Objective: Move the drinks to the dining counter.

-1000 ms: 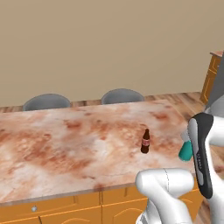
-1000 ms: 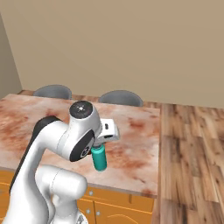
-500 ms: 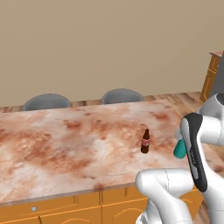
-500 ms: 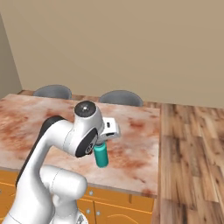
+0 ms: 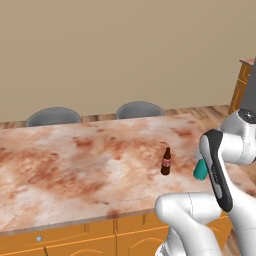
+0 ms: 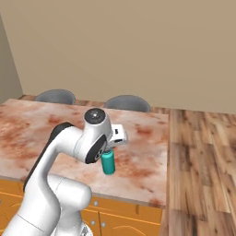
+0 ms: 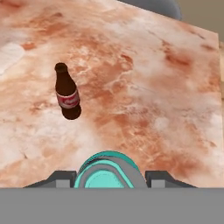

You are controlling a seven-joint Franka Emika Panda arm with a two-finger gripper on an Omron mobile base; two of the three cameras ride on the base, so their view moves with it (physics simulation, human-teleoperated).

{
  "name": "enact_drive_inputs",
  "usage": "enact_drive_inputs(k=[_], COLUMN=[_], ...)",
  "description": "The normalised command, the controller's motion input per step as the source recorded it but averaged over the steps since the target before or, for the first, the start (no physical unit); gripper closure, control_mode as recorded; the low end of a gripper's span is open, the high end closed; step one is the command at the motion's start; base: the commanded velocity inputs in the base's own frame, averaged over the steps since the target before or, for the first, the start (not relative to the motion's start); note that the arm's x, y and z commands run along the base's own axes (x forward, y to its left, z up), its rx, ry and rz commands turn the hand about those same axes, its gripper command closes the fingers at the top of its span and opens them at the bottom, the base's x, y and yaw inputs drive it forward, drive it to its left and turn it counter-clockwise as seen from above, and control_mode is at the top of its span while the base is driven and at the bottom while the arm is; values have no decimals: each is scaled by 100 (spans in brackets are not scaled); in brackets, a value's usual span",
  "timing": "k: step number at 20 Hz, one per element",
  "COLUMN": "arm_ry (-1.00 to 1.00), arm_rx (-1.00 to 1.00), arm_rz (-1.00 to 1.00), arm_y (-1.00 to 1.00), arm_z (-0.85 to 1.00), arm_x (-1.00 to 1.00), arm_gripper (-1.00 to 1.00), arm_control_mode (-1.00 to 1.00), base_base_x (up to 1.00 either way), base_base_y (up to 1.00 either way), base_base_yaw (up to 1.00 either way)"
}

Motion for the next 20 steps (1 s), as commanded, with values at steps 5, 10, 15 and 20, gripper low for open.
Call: enact_drive_inputs(k=[5, 10, 15, 20], arm_ry=[0, 0, 0, 0], arm_rx=[0, 0, 0, 0], arm_rz=[2, 1, 1, 0], arm_y=[0, 0, 0, 0], arm_z=[-23, -25, -28, -32], arm_x=[26, 26, 25, 26], arm_gripper=[100, 100, 100, 100], arm_control_mode=[-100, -100, -100, -100], base_base_x=[0, 0, 0, 0], base_base_y=[0, 0, 0, 0], base_base_yaw=[0, 0, 0, 0])
